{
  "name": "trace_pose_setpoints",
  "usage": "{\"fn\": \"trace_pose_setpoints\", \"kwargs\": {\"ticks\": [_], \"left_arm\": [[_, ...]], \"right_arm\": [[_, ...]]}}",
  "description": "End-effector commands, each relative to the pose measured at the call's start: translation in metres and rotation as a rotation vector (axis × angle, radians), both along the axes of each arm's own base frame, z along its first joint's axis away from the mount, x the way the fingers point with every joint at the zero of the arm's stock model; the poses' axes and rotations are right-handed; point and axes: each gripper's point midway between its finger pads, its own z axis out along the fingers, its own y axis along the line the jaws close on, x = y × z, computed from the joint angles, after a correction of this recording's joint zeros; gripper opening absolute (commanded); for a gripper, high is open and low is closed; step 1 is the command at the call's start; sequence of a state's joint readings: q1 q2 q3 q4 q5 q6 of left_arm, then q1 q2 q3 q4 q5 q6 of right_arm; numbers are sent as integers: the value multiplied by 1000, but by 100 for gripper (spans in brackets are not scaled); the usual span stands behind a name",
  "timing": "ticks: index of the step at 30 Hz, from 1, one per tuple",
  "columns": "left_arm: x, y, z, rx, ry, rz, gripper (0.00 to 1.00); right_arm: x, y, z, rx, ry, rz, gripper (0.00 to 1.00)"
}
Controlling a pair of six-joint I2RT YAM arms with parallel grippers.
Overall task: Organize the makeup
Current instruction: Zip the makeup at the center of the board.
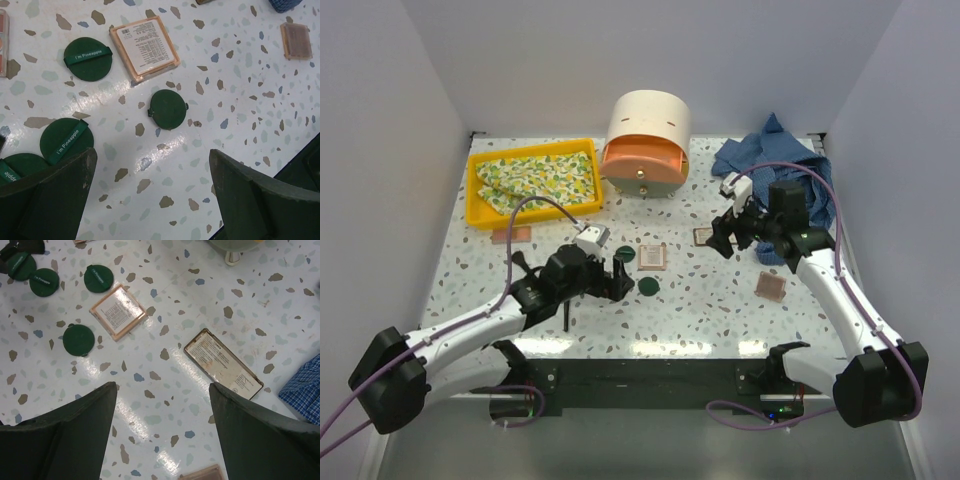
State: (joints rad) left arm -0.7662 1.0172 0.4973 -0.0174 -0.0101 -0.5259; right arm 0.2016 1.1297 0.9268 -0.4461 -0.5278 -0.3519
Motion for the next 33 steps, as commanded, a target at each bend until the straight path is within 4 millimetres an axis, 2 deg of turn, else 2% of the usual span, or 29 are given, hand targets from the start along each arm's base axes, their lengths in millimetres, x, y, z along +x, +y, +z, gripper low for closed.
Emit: {"fn": "trace_pose_setpoints", "kwargs": {"ticks": [1, 20, 33], "left_arm": [[11, -13, 15, -22, -51, 51, 100], [1, -57, -3, 53, -37, 21, 100], [1, -72, -14, 108, -21, 43, 100]], "right_arm": [[3, 3, 11, 27, -50, 21, 79], [3, 1, 10, 17, -52, 20, 79], [4, -1, 9, 18, -52, 14, 79]]}}
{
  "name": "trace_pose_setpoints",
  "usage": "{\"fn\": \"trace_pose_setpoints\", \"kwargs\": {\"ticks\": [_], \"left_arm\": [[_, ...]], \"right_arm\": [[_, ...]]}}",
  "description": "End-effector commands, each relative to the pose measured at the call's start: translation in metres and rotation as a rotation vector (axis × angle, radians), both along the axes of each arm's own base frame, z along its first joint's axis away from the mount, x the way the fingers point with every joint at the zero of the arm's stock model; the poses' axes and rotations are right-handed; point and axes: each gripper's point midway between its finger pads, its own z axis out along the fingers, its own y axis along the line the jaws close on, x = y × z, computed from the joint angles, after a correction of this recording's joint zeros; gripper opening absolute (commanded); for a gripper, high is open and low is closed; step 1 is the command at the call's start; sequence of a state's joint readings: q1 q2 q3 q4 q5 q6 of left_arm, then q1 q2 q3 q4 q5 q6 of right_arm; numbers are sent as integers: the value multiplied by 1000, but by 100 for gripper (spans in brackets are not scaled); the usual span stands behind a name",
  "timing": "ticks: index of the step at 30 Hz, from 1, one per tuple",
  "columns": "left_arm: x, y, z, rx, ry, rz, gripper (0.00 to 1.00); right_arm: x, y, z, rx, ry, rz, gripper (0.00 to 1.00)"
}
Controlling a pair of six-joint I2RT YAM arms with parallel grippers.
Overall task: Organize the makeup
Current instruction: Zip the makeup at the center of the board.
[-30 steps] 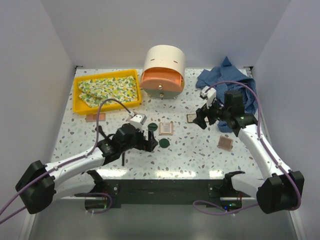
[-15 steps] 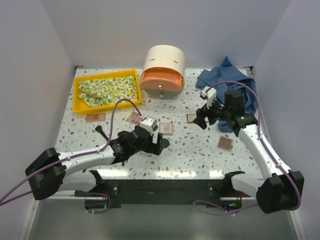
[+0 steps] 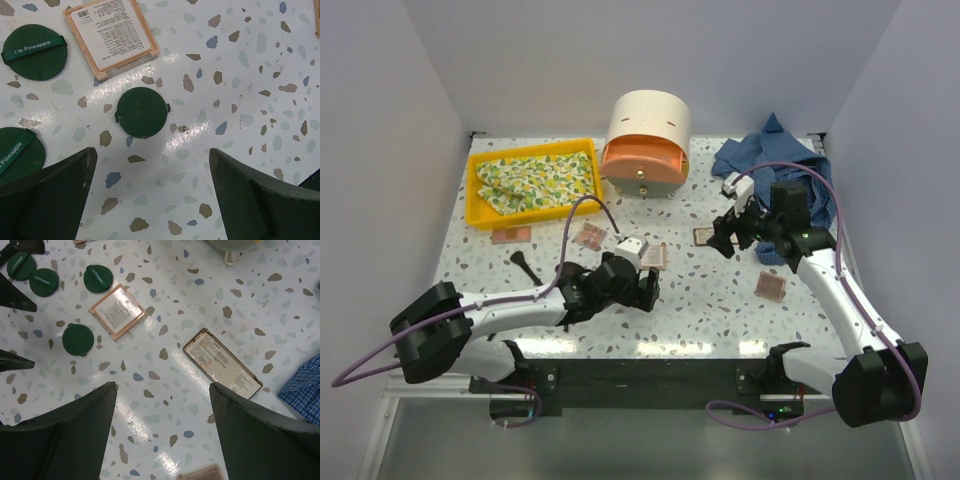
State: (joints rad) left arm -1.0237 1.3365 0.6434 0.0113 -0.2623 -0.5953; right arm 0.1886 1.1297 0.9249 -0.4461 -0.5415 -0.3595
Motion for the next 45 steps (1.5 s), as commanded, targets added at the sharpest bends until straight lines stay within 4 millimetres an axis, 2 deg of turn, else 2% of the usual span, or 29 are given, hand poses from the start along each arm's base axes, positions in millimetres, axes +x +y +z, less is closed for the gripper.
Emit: {"fn": "trace_pose_setpoints", "kwargs": {"ticks": [1, 9, 11, 17, 18, 27, 32, 42, 45], "left_arm": [[14, -15, 19, -48, -40, 61, 100], [22, -24, 12, -22, -24, 107, 100], [29, -31, 12, -24, -22, 133, 100], [52, -24, -10, 148, 2, 304, 100], [60, -28, -12, 161, -7, 335, 100], [81, -37, -26, 232, -18, 429, 99], [88, -39, -34, 242, -3, 432, 98], [118, -32, -40, 194, 46, 452, 95], [119, -36, -41, 189, 48, 440, 94]], "right_arm": [[3, 2, 9, 14, -51, 13, 79], [4, 1, 9, 14, -52, 10, 79], [4, 1, 9, 14, -51, 10, 79], [4, 0, 10, 14, -54, 7, 79], [4, 0, 11, 14, -58, 8, 79], [3, -1, 11, 16, -56, 7, 80], [3, -1, 11, 15, -53, 8, 79], [3, -2, 11, 15, -55, 7, 80], [4, -3, 11, 14, -53, 3, 80]]}}
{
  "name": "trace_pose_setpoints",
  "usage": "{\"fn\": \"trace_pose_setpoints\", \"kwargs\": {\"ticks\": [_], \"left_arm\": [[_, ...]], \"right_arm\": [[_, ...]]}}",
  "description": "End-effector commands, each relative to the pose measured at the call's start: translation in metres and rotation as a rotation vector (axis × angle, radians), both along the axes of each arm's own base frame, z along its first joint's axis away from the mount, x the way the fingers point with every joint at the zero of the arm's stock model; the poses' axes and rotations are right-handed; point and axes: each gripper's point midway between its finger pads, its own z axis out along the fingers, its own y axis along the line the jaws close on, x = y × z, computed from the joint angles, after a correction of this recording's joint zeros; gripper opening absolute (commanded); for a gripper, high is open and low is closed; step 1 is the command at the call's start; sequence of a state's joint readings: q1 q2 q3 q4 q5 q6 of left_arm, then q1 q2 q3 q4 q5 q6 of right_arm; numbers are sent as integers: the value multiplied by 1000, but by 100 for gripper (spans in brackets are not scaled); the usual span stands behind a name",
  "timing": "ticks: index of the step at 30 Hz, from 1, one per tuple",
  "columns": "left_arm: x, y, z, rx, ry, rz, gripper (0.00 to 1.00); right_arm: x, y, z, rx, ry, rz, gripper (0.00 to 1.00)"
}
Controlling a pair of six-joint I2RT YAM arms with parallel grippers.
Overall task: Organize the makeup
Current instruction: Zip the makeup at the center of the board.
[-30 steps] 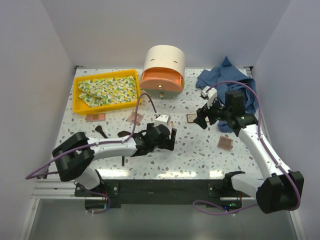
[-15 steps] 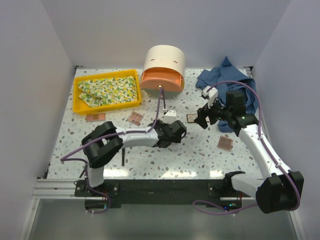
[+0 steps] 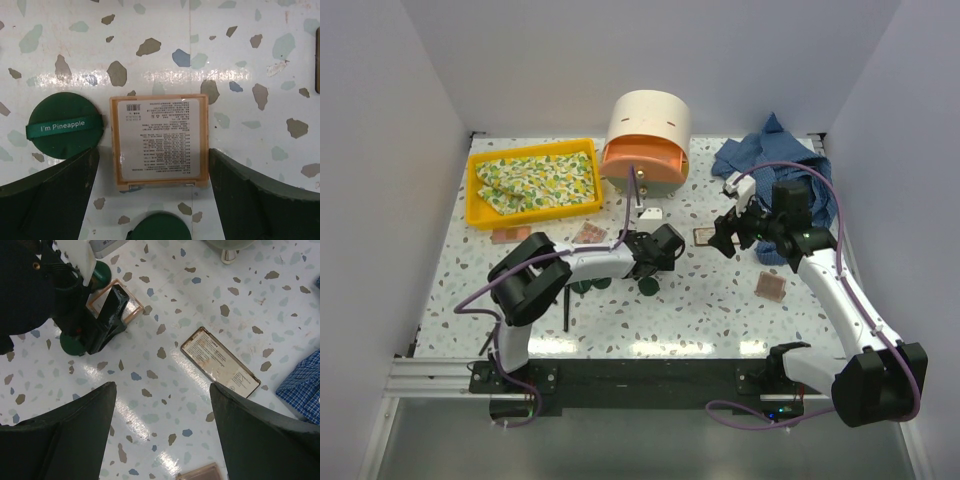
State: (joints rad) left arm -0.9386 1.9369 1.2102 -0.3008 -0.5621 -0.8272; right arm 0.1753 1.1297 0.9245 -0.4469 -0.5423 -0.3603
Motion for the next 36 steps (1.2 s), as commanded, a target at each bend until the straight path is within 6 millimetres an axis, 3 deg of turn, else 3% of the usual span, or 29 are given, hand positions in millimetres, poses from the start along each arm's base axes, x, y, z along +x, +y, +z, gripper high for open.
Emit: {"fn": "trace_pose_setpoints", "kwargs": {"ticks": [1, 8, 17, 29, 33, 36], "left_arm": [[13, -17, 10, -58, -30, -5, 94], [10, -21, 7, -75, -13, -25, 93], [12, -17, -4, -34, -12, -26, 81], [3, -5, 0, 15, -33, -129, 35], [1, -14, 19, -35, -77, -211, 26], [-5, -17, 41, -90, -127, -279, 25]], "right_arm": [[2, 0, 11, 13, -54, 13, 80], [2, 1, 11, 17, -54, 18, 80], [2, 1, 12, 17, -55, 18, 80], [2, 1, 12, 18, -54, 18, 80], [2, 1, 11, 18, -52, 18, 80], [2, 0, 12, 18, -55, 16, 80]]}}
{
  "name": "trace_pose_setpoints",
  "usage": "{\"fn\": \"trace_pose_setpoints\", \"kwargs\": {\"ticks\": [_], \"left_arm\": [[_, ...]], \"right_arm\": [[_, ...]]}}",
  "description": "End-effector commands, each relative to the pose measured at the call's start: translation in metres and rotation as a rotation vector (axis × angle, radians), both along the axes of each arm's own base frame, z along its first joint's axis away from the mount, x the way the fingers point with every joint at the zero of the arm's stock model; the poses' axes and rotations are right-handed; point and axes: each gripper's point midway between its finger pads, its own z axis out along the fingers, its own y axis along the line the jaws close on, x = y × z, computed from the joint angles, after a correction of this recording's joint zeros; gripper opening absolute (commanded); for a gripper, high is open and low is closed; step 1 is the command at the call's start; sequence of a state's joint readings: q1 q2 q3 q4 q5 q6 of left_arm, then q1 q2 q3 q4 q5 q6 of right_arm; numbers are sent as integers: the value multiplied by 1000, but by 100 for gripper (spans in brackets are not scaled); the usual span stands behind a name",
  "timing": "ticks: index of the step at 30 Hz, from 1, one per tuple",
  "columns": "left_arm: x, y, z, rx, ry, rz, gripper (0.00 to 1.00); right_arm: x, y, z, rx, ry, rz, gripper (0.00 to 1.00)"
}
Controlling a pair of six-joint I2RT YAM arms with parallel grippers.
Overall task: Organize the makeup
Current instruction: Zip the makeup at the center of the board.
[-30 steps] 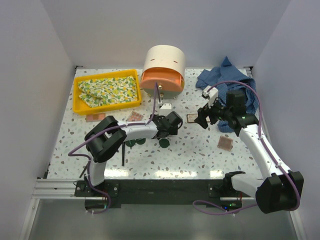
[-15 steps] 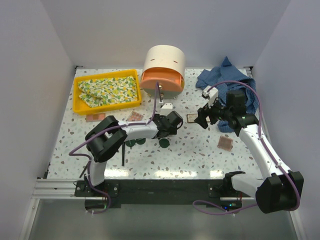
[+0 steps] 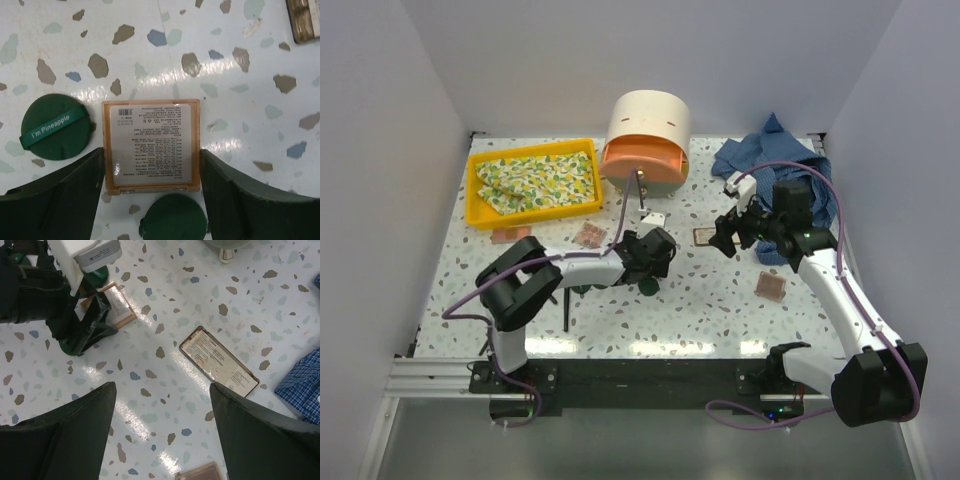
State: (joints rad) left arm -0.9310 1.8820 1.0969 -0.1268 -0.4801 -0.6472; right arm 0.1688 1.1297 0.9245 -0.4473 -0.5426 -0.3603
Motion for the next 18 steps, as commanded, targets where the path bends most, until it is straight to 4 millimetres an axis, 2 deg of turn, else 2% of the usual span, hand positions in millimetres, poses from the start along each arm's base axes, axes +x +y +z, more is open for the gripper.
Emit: {"fn": "trace_pose_setpoints", "kwargs": {"ticks": [1, 9, 18], "left_arm": [[-2, -13, 52, -110, -118, -135, 25], [-15, -15, 99, -207, -195, -237, 22], [-28, -10, 167, -304, -329, -337, 21]], "right_arm": [[1, 3, 12, 17, -53, 24, 80], [1, 2, 13, 20, -55, 23, 80], [1, 1, 13, 21, -55, 21, 80]]}}
